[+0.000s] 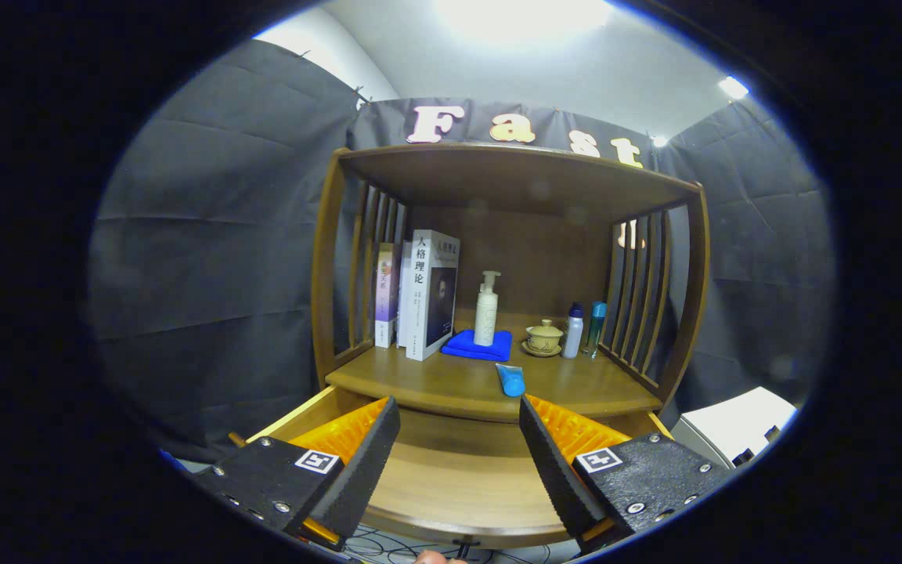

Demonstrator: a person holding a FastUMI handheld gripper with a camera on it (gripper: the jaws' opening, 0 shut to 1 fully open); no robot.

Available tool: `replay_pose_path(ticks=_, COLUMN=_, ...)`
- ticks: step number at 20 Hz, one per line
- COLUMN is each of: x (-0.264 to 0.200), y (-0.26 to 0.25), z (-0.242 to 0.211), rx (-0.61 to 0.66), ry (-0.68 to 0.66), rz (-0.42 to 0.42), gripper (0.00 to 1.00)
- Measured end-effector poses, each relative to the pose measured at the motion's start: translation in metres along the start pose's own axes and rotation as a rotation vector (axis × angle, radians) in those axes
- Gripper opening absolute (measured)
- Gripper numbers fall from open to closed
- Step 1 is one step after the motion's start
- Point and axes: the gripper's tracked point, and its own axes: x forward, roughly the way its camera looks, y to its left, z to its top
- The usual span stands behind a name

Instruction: Pull open the drawer, take out the items inside it, and place them on the countertop above the cabinet.

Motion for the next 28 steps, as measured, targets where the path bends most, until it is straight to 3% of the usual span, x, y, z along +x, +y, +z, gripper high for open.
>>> replay_pose_path(ticks=10, x=-0.073, y=0.034, z=-0.085, rx=0.072, ry=0.028, rz=0.019, gripper=0.94)
replay_pose_path(ticks=18, x=-0.065, y=0.019, z=-0.137, rx=0.082, ry=0.116, rz=-0.048, gripper=0.94)
replay_pose_path(ticks=28, x=-0.046, y=-0.017, z=-0.16, rx=0.098, ry=0.159, rz=-0.179, gripper=0.94)
